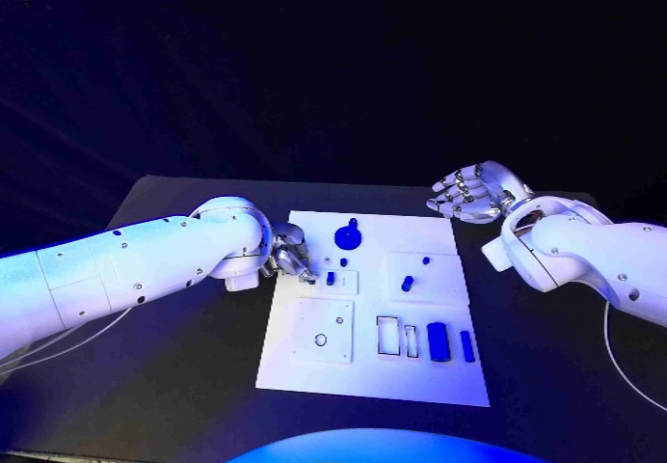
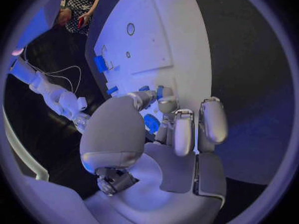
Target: Assemble the parts on the task board
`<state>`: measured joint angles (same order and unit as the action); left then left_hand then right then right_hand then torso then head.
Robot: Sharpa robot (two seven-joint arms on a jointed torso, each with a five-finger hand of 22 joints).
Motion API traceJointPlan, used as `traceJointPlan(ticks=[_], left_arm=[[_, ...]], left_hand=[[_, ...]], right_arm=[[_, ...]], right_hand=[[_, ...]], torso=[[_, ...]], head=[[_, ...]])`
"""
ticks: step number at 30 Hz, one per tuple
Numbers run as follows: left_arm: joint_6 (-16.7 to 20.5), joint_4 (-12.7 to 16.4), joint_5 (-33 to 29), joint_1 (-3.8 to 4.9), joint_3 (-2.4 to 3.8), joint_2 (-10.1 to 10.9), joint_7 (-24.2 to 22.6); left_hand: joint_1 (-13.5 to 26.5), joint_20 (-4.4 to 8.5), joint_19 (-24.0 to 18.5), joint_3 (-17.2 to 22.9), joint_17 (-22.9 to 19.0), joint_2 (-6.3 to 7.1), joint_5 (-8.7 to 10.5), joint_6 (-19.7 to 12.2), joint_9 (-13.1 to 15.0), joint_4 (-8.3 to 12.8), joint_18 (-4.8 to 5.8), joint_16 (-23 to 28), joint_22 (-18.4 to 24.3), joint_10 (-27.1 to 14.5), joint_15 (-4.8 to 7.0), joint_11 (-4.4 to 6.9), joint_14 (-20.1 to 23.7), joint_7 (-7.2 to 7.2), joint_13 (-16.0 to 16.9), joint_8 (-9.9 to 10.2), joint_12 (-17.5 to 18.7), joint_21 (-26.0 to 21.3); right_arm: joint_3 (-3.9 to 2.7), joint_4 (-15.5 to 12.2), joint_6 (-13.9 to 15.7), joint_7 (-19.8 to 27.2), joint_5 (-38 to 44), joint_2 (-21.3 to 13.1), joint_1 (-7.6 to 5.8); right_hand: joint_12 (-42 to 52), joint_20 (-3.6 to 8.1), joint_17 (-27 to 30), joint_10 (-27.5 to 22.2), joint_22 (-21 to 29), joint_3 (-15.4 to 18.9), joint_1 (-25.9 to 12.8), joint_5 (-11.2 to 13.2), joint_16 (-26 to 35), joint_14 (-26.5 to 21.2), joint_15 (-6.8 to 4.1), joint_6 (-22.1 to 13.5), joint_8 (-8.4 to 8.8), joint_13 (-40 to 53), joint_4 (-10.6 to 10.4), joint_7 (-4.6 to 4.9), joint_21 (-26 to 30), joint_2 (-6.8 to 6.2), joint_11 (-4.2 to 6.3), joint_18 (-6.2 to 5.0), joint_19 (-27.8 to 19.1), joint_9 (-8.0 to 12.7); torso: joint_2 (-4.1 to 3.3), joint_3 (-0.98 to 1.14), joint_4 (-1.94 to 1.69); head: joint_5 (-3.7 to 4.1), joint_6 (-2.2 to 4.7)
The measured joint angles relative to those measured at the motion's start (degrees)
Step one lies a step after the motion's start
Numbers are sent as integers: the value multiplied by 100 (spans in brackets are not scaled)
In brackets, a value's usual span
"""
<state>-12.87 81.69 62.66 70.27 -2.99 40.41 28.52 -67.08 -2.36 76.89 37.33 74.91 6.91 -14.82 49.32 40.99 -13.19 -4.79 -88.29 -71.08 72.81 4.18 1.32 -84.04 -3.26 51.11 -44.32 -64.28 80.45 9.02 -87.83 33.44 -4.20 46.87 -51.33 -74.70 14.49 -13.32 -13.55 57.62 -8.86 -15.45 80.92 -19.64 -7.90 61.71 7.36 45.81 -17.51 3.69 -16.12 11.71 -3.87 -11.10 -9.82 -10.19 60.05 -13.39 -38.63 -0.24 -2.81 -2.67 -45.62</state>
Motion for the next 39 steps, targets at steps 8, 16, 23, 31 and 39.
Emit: traceJointPlan(ticks=[8,16,23,31,39], left_arm=[[-1,1,-1,0,-6,-5,5],[-7,-14,-3,2,-9,-17,10],[-36,-33,-10,9,-10,-38,18],[-37,-67,-27,18,-23,-67,31],[-26,-86,-46,23,-29,-82,36]], left_hand=[[0,0,0,0,0,0,0,0,2,0,0,0,0,0,0,0,0,0,0,0,0,0],[2,0,0,0,0,2,-23,1,2,0,0,0,1,0,0,0,0,-1,0,0,0,0],[36,0,-1,0,0,36,-23,15,4,0,0,-38,1,64,0,-19,0,-7,72,0,-46,0],[176,1,-1,144,0,70,-27,80,-9,145,-1,-38,-7,124,0,-19,0,20,126,0,-92,0],[268,6,36,149,0,39,-27,119,-20,149,1,-60,-40,145,0,1,0,39,184,0,-134,0]], right_arm=[[0,-3,0,0,0,-2,0],[0,-6,0,0,0,-3,0],[0,-9,-1,0,-1,-6,0],[0,-13,-3,0,-1,-13,0],[0,-13,-4,1,-2,-19,0]], right_hand=[[0,0,0,0,0,0,0,0,0,0,0,0,0,0,0,0,0,0,0,0,0,0],[0,0,5,0,7,0,0,0,0,0,0,0,0,0,0,0,0,0,0,0,0,6],[0,0,5,0,7,0,0,0,0,0,0,0,0,0,0,0,0,0,0,0,0,5],[1,0,6,12,9,0,0,0,4,0,0,0,7,0,0,0,0,0,-12,0,0,5],[1,0,11,20,15,0,0,0,23,0,0,0,23,0,0,0,0,0,-20,0,0,5]], torso=[[-1,0,1],[0,0,0],[-1,-3,0],[-5,-7,1],[-5,-6,0]], head=[[5,-4],[10,-9],[10,-23],[21,-32],[32,-43]])
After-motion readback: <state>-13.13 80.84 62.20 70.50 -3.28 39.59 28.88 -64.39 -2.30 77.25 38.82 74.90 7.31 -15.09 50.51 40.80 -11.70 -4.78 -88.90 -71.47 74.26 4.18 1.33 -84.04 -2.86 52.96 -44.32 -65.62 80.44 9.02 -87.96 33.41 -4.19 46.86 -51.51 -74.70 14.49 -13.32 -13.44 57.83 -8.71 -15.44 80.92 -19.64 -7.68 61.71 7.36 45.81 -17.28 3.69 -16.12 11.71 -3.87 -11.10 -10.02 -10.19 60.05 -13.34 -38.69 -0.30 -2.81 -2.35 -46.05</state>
